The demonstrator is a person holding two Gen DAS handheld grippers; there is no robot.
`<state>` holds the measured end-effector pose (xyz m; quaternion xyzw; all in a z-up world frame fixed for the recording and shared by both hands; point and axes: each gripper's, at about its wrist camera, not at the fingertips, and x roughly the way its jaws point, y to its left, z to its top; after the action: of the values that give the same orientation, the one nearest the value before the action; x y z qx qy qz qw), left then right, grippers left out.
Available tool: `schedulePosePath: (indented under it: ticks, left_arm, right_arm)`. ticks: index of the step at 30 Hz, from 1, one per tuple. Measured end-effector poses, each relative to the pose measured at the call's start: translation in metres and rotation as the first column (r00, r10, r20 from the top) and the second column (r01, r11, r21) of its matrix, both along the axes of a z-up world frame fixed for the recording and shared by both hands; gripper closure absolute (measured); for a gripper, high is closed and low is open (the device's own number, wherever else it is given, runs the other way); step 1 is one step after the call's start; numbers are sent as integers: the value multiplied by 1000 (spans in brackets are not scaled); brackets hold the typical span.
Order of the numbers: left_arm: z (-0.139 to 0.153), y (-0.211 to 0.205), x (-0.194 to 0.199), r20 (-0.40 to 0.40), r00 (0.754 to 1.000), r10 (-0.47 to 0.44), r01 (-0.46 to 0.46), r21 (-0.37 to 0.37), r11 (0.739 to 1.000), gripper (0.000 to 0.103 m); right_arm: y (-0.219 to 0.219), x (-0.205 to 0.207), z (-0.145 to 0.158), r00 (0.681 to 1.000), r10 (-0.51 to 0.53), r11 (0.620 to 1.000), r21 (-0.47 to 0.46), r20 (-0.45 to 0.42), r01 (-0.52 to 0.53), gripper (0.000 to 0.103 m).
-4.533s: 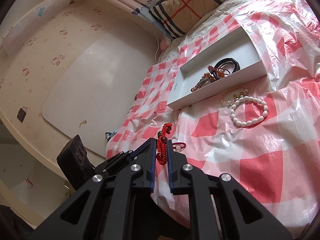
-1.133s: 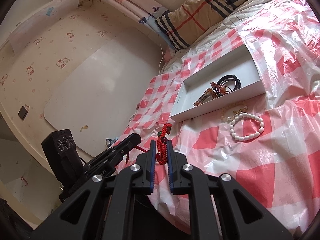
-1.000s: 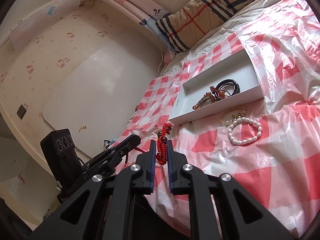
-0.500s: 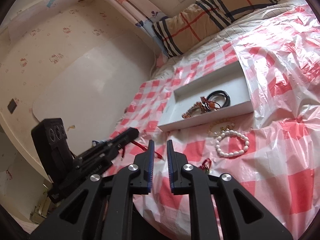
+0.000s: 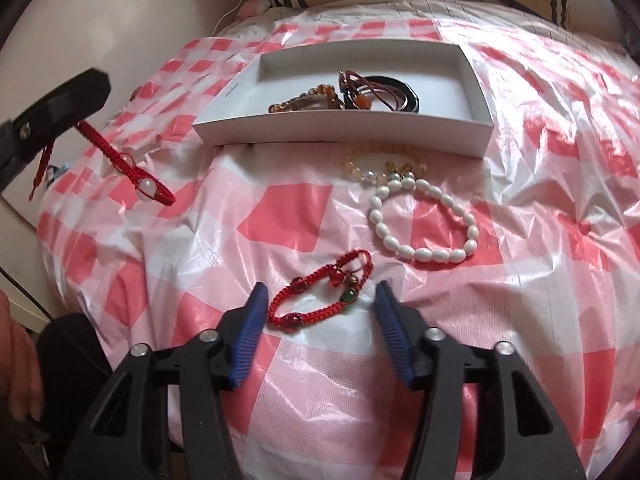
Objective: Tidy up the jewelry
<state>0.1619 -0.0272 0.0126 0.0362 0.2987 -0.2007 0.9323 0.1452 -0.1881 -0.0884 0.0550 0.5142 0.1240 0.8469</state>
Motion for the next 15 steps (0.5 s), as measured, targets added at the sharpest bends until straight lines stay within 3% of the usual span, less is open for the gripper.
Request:
schedulePosePath:
  ticks: [2, 15]
  left_arm:
    - [0, 2, 0, 0, 1000, 2, -2, -4, 1000, 99]
    - [5, 5, 9, -1, 1000, 8, -8, -19, 1000, 99]
  right_arm:
    - [-2, -3, 1, 1000, 0, 1000, 14, 0, 0, 90]
    - [-41, -9, 50, 982, -109, 961, 269, 155, 64, 91]
